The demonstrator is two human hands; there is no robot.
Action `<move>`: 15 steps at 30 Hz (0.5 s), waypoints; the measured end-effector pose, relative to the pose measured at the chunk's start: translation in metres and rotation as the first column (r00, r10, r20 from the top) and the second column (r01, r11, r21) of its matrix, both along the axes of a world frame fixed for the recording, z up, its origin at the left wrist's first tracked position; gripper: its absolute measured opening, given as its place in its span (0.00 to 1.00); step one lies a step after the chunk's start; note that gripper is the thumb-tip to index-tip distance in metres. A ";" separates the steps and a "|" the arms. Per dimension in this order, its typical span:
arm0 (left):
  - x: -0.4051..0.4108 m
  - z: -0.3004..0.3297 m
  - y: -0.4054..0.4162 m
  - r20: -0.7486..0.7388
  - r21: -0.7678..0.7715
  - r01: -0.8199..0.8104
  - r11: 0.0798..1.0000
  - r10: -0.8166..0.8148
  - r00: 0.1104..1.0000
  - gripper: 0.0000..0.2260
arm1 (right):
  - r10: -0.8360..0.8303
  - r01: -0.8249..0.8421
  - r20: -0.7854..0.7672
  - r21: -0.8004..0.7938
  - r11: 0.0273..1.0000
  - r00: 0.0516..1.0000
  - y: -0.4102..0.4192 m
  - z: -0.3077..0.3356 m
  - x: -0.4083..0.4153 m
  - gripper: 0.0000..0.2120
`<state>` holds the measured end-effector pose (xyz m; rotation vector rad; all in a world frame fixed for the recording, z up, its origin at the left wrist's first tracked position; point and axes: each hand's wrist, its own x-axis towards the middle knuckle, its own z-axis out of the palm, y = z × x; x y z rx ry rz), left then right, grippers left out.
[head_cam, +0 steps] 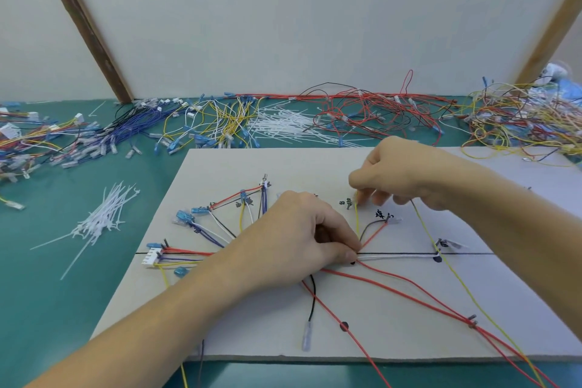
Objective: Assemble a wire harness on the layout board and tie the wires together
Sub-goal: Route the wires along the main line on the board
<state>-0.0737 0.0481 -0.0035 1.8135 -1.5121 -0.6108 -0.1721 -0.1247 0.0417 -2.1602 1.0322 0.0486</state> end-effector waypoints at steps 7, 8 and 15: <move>0.001 -0.003 0.001 0.024 -0.018 0.020 1.000 -0.020 1.000 0.03 | 0.107 -0.102 0.199 -0.035 0.994 0.974 -0.002 -0.020 0.005 0.09; 0.001 -0.003 0.001 0.028 -0.022 0.024 0.999 -0.024 0.999 0.03 | 0.124 -0.117 0.216 -0.044 0.992 0.968 -0.002 -0.022 0.003 0.10; 0.002 -0.004 0.002 0.009 -0.022 0.026 0.999 -0.026 1.000 0.03 | 0.195 -0.165 0.093 -0.267 0.949 0.976 -0.001 -0.025 -0.002 0.10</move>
